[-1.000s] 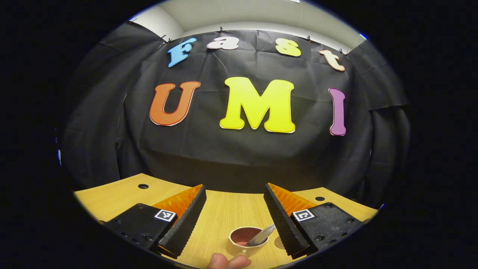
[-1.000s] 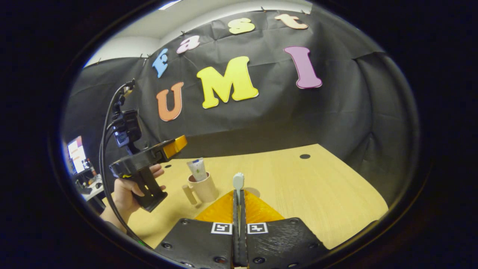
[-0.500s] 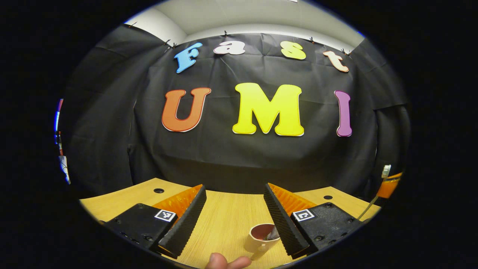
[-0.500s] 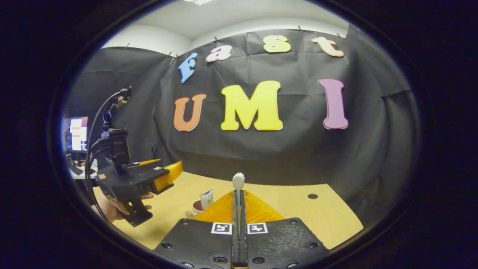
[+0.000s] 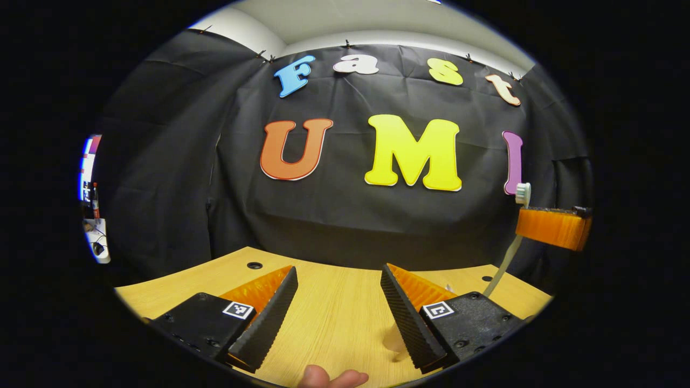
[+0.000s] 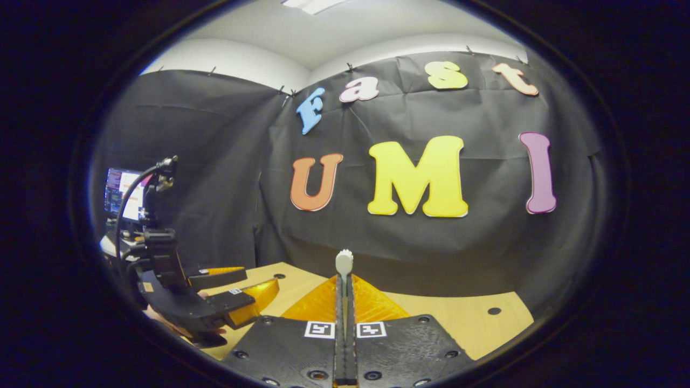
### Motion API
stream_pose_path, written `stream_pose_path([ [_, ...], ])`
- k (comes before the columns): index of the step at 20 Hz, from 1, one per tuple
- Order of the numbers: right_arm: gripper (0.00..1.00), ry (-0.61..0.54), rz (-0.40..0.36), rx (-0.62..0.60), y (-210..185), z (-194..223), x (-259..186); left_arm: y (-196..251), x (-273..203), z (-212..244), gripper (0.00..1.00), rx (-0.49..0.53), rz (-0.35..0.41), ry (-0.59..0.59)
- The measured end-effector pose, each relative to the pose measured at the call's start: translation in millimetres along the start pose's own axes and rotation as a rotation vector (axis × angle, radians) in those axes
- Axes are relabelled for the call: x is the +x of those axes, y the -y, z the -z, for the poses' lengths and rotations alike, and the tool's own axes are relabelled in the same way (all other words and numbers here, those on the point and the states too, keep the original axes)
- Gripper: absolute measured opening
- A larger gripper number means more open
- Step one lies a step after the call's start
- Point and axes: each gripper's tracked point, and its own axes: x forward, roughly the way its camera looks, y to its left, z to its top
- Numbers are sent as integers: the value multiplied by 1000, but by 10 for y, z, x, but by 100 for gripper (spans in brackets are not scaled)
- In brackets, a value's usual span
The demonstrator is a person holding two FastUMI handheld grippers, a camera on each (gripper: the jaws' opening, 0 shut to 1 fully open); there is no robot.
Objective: Put the toothbrush and toothpaste on the desktop into the cup, then pick up the cup and place it on the coaster on the desktop.
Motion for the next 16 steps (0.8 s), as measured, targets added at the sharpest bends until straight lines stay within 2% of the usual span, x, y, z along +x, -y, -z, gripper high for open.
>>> stream_pose_path([
  [3, 0, 21, -2, -5, -40, -69, 137, -161, -1, 3, 98, 1, -21, 5],
  [9, 0, 21, 1, 24, -87, 57, 465, -321, -70, 66, 98, 3, -25, -7],
  [16, 0, -69, 17, 70, 4, 397, 667, -422, -105, 156, 98, -2, -33, -24],
])
